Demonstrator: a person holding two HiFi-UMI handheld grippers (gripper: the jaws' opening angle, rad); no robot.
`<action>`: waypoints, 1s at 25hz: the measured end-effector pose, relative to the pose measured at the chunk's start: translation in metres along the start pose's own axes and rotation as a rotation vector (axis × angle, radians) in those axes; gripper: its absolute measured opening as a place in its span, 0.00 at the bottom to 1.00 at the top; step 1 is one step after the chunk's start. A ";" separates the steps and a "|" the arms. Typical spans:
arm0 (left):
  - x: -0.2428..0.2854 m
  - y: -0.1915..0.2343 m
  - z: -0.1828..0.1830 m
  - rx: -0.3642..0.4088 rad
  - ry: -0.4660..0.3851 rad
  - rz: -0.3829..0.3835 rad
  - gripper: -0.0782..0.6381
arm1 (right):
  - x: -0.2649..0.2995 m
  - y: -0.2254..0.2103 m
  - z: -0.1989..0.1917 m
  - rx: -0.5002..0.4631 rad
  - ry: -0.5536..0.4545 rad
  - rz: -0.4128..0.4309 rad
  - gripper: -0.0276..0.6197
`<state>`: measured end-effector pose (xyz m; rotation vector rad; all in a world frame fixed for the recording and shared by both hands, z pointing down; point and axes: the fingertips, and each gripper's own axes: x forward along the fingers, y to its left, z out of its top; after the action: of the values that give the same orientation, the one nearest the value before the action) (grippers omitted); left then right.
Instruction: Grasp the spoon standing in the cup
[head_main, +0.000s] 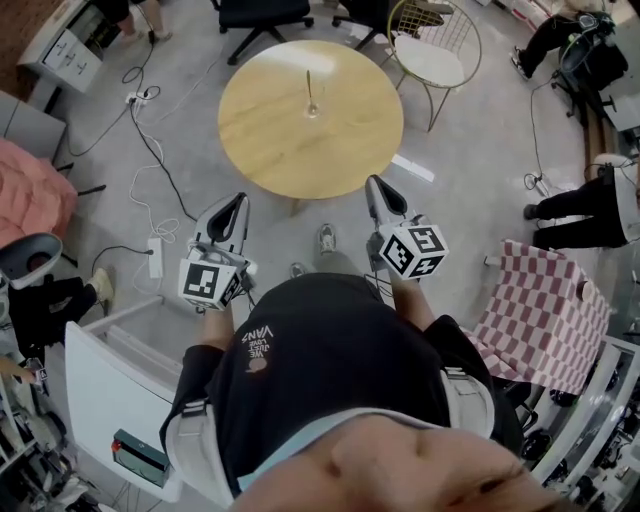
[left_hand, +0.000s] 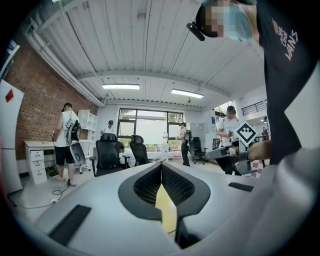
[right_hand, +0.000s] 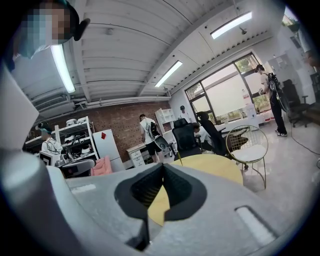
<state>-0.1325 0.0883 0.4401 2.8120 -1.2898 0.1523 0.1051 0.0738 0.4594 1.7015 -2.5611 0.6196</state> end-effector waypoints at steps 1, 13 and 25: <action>0.002 0.001 0.001 -0.001 0.000 0.002 0.13 | 0.003 -0.001 0.001 0.000 0.001 0.004 0.04; 0.046 0.020 0.008 -0.003 0.001 0.045 0.13 | 0.051 -0.025 0.020 -0.005 0.027 0.065 0.04; 0.119 0.019 0.009 -0.011 0.004 0.082 0.13 | 0.091 -0.079 0.037 -0.012 0.060 0.124 0.04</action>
<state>-0.0692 -0.0146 0.4438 2.7494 -1.4019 0.1528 0.1454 -0.0451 0.4710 1.5059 -2.6377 0.6483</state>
